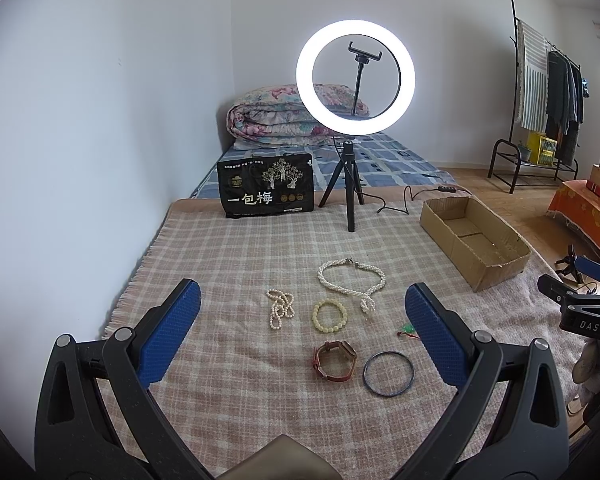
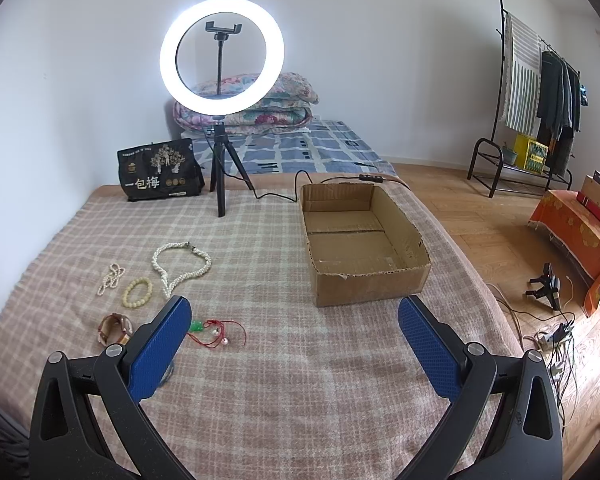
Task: Organize jewelry
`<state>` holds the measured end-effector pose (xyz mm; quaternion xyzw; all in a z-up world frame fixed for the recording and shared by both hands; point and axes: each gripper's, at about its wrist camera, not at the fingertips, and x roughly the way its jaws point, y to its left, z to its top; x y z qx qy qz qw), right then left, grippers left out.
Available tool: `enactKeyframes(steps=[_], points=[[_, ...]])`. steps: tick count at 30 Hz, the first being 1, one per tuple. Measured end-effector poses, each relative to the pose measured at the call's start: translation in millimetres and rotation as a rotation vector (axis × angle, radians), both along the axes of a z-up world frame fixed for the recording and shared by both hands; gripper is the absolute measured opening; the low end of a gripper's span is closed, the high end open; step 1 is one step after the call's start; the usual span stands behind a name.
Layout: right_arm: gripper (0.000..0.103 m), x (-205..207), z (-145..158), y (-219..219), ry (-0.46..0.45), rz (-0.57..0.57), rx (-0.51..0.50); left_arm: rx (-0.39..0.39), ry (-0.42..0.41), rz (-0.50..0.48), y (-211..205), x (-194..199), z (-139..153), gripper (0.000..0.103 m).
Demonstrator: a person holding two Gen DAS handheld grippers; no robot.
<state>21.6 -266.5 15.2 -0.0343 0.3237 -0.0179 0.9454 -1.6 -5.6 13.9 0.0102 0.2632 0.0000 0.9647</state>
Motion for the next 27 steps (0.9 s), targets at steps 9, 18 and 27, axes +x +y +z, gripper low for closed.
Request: enactKeyframes(steps=[9,18,27], points=[[0.102,0.1,-0.2,-0.2,0.0,0.001,0.001,0.0,0.0,0.0,0.2,-0.1,0.1,0.103],[0.102,-0.5,-0.3,0.0,-0.003,0.006,0.003,-0.001,0.0,0.0,0.4,-0.3,-0.7,0.103],[0.102,3.3,-1.0,6.9,0.0,0.036,0.007,0.004,0.003,0.006,-0.7,1.3,-4.7,0.103]])
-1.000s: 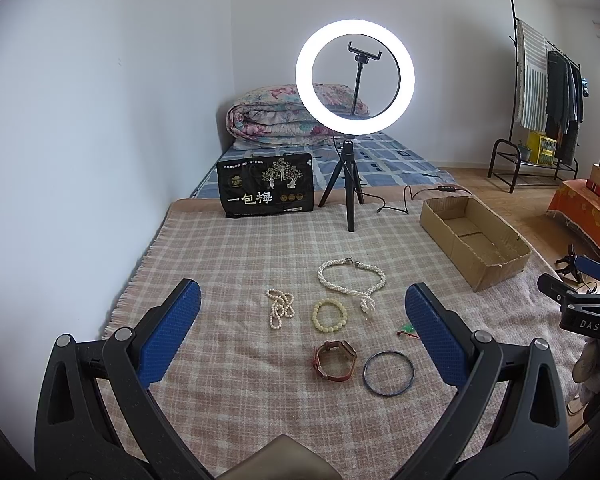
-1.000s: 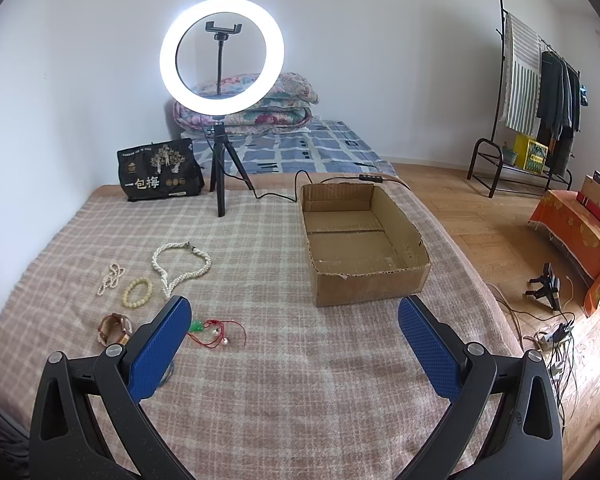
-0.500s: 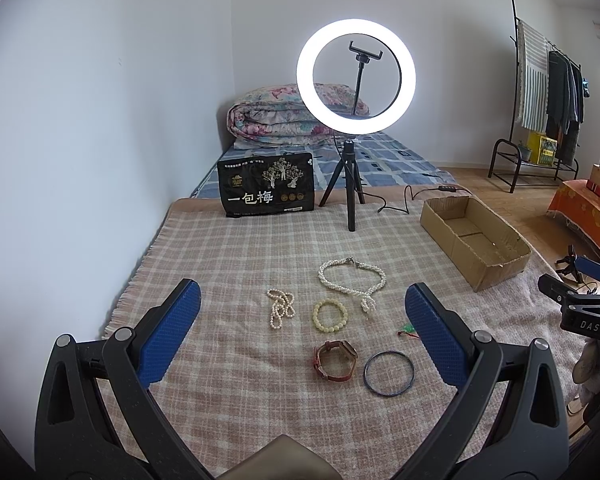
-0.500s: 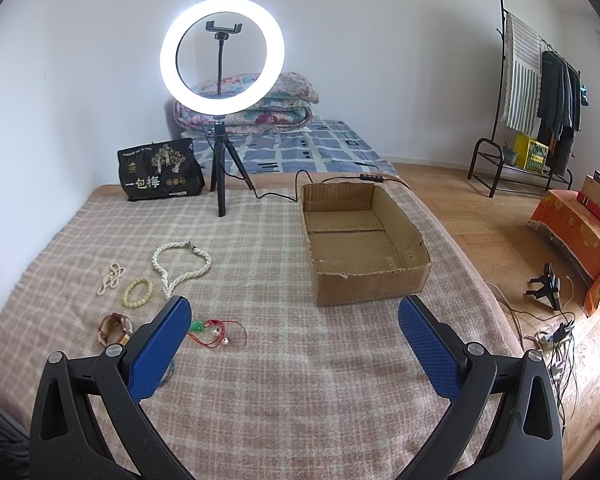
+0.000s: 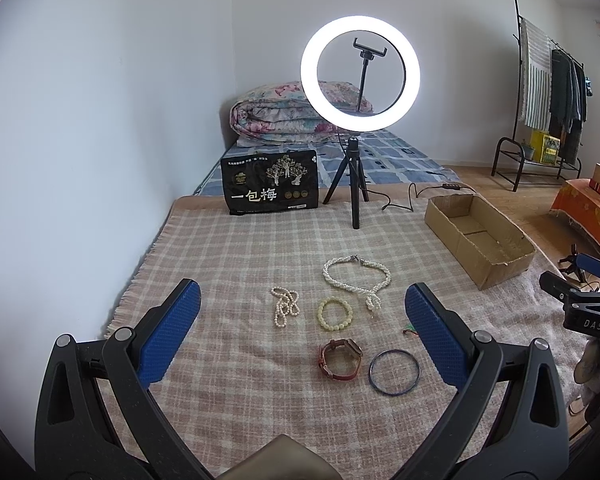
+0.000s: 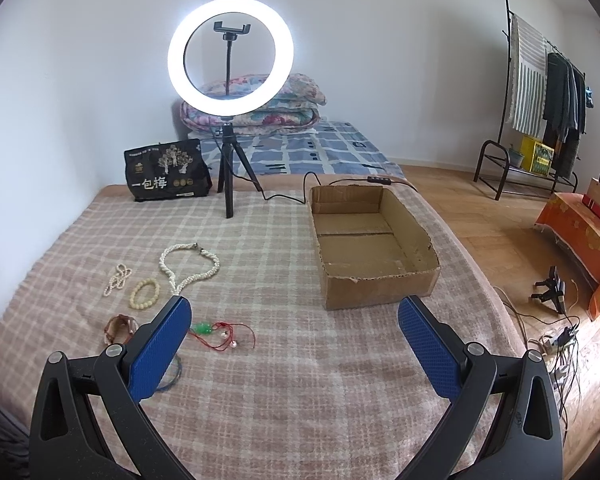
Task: Organize jewelry
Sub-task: 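Move the left tool down toward the brown-strap wristwatch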
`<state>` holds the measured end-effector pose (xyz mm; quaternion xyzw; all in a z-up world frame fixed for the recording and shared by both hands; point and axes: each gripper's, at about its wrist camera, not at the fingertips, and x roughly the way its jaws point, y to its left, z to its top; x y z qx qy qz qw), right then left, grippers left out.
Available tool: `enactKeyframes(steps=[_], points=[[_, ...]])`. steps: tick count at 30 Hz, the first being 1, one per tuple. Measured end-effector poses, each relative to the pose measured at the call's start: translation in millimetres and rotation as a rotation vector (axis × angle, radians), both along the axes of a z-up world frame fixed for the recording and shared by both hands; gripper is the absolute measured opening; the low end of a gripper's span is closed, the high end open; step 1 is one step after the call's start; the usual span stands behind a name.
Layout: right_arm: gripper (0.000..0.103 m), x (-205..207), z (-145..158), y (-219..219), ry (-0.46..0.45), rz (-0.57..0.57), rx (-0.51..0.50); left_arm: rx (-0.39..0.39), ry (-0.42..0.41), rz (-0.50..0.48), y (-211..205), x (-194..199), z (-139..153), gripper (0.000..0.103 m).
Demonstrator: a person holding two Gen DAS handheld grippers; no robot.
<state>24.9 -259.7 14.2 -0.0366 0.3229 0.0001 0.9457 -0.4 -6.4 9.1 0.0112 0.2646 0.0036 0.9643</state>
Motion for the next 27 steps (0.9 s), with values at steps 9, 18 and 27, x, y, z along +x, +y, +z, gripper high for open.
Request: enactKeyframes(steps=[9,18,27], points=[[0.102,10.6,-6.4,3.4,0.037,0.027,0.009,-0.011,0.028,0.049,21.6,10.6,-8.9,0.103],[0.102,22.2,-16.6,12.2,0.083,0.041,-0.013,-0.026,0.104,0.03,32.6,35.1,-16.4,0.103],[0.102,35.2,-33.9,24.6,0.136,0.063,-0.036,-0.06,0.135,0.04,47.6,64.5,-26.0,0.103]])
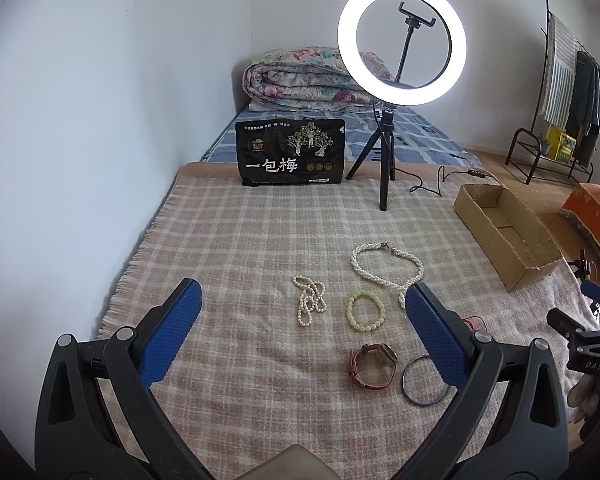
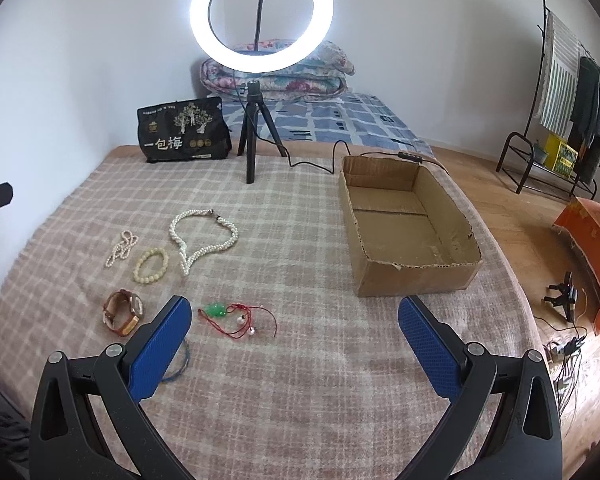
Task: Organize jewelry
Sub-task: 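Move the left tool down toward the brown-strap wristwatch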
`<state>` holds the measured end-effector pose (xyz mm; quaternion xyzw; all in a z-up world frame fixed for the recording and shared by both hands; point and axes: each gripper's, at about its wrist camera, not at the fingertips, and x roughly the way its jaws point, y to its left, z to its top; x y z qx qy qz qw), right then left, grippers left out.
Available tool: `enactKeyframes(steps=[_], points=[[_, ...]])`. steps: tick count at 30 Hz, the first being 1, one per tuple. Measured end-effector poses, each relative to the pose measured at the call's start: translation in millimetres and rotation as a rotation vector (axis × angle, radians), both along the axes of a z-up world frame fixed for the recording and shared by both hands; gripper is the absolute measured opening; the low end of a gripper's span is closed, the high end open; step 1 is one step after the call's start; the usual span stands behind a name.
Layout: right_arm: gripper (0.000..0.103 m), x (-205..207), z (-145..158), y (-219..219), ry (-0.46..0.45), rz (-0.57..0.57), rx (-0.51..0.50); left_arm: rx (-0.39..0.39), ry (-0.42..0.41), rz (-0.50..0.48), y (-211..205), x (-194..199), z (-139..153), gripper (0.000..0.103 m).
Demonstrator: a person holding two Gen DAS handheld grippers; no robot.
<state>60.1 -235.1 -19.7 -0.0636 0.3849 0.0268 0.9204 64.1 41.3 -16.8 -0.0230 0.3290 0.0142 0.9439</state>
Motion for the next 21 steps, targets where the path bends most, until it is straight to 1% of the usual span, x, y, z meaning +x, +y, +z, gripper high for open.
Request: enactKeyframes(steps=[4,7,9,10,12,14,16,17,19,21], points=[[0.102,5.2,-11.1,-2.8,0.026,-0.013,0.041,-0.003,0.019,-0.001,4.9,6.9,-11.5,0.103],[0.102,7.5,-20.9,-6.8,0.038,-0.02,0.063,-0.011,0.045,-0.011,8.4,10.4,-18.1,0.099],[0.102,7.7,-26.5,-7.0,0.05,0.01,0.074,-0.026,0.063,-0.018,11.6,11.4,-21.9,0.098],[0.102,7.7,-28.4,-5.4,0.057,0.036,0.07,-0.034,0.073,-0.019,12.9,12.5,-23.8,0.093],[0.102,11.1,-34.7,-0.5,0.088,0.08,0.008,-0.047,0.101,-0.022,14.3,15.4,-28.5,0.086],[0.102,12.4,-40.2,0.4,0.112,0.095,-0.034,-0.068,0.134,-0.032,16.0,18.1,-34.8,0.08],[0.102,13.1,-43.6,0.4,0.121,0.112,-0.042,-0.077,0.162,-0.043,15.1,19.1,-41.4,0.071],[0.102,13.7,-46.0,0.6,0.13,0.123,-0.048,-0.075,0.172,-0.049,13.8,19.2,-44.3,0.068],[0.099,16.5,-52.0,3.2,0.156,0.143,-0.065,-0.074,0.187,-0.064,10.5,19.2,-48.5,0.062],[0.093,20.4,-56.6,3.3,0.185,0.156,-0.061,-0.082,0.204,-0.082,7.2,19.0,-52.8,0.058]])
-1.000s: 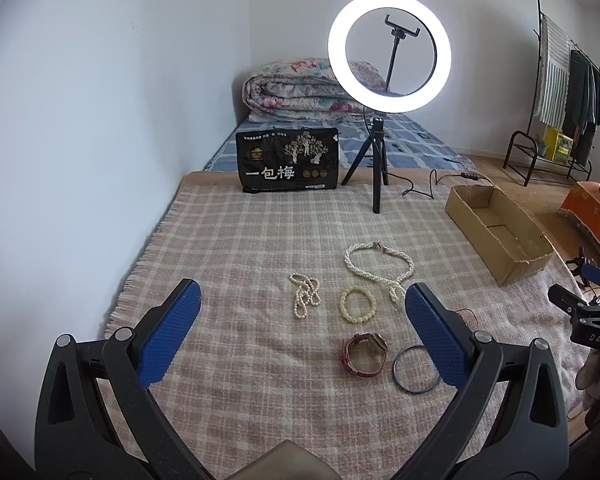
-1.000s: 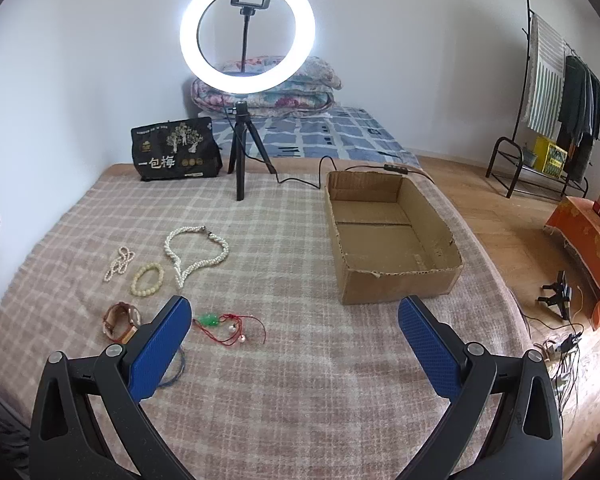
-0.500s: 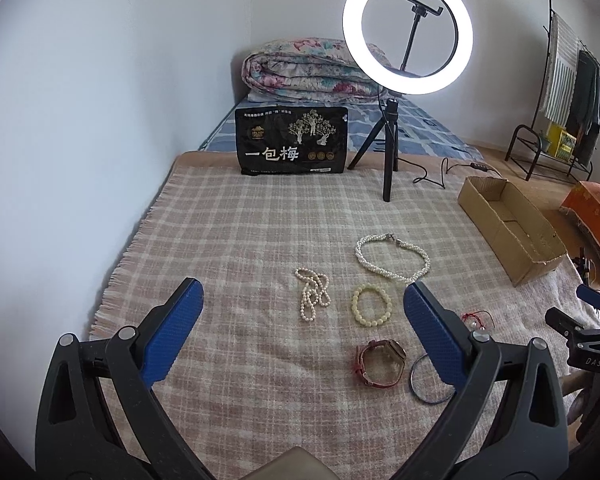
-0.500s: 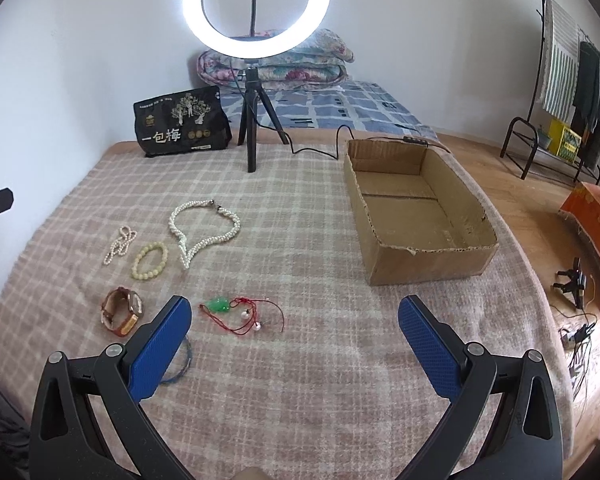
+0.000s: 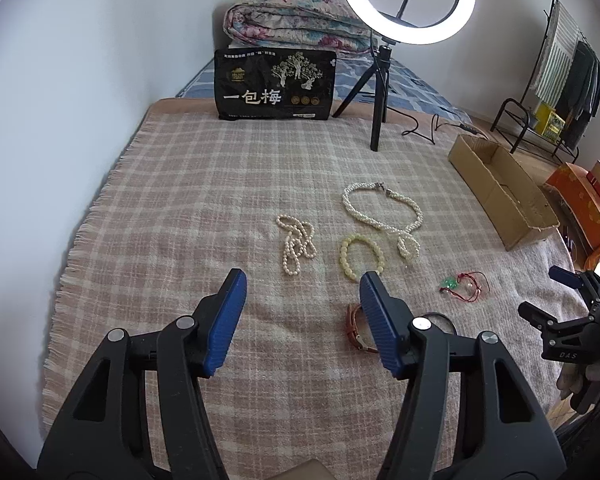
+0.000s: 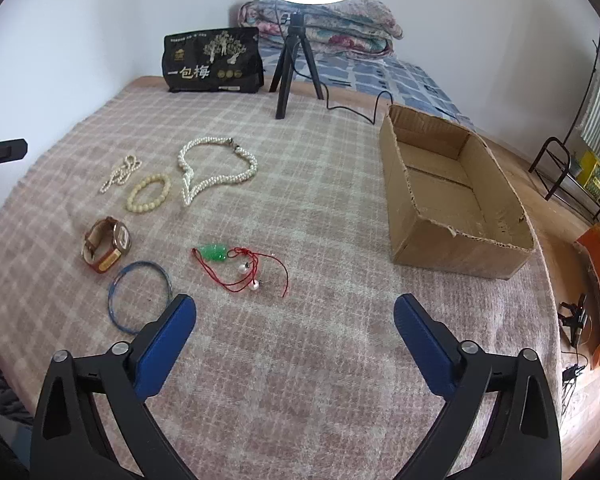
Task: Organize jewelry
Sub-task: 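Move the left tool down toward the brown-strap wristwatch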
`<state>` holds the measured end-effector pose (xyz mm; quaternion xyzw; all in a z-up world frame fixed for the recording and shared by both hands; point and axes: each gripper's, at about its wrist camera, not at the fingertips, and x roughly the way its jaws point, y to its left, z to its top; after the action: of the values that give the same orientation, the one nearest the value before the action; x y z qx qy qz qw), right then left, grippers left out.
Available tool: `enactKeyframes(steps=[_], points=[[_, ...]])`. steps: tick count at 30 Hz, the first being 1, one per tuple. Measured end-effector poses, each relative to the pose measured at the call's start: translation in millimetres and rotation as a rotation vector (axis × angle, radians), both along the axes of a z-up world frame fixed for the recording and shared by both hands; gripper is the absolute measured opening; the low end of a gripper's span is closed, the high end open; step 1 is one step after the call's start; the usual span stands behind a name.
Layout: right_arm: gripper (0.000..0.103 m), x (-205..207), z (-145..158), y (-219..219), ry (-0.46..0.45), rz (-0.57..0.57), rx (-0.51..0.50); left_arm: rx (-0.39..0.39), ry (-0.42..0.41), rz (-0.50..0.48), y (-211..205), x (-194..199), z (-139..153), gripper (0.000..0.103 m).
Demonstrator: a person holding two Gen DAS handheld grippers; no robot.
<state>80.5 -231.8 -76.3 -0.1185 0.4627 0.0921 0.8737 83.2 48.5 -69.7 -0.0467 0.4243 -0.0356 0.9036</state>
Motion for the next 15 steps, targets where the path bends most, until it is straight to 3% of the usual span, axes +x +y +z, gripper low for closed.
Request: enactKeyframes(steps=[4,15], points=[[0.084,8.2,-2.2,-8.3,0.038,-0.028,0.069,-0.026,0.043,-0.025,-4.8,2.5,-7.2,0.048],[0.039,13.1,-22.1,-2.1,0.162,0.018,0.193,-0.103,0.155,-0.035,-8.0,11.8,-35.0,0.037]])
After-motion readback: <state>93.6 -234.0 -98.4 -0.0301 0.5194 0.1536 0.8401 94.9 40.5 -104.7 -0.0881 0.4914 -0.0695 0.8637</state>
